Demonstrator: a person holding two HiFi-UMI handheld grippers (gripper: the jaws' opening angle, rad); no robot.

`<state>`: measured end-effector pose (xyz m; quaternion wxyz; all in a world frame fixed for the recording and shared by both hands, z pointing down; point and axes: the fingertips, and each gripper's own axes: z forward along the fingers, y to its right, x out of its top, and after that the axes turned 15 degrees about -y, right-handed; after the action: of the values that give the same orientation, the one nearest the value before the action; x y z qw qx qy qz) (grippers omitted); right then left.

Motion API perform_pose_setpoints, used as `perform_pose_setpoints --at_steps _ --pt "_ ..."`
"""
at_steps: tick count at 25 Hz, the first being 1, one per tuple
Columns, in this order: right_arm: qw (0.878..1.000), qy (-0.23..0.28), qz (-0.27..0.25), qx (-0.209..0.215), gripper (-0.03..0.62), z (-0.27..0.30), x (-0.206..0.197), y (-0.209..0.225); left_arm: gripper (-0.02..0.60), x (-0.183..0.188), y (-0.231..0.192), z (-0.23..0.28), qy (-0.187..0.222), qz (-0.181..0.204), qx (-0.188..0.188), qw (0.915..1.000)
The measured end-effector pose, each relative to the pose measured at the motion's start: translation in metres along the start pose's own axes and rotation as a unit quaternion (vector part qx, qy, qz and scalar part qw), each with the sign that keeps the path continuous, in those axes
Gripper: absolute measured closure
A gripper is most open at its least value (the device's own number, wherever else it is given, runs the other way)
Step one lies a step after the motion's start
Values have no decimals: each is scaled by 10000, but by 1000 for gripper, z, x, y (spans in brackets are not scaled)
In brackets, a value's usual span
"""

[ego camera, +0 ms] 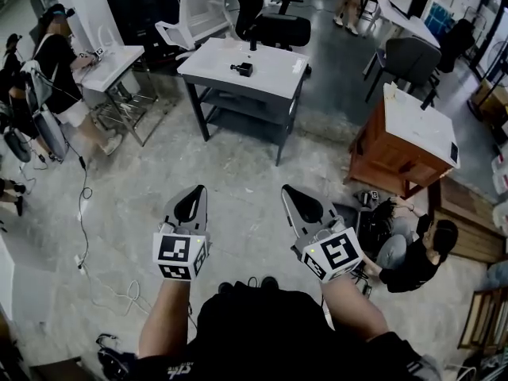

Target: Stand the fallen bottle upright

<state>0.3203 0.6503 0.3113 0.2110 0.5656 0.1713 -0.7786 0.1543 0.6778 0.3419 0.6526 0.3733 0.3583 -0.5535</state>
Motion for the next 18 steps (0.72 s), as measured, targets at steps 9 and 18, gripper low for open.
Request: perform_pose_setpoints --at_steps 9,18 --pt "9997 -117 90 209 582 -5 -15 35 574 7 23 23 -78 -69 84 9999" --pt "9991 -306 47 291 580 65 -4 68 573 14 -22 82 -129 -228 132 9996"
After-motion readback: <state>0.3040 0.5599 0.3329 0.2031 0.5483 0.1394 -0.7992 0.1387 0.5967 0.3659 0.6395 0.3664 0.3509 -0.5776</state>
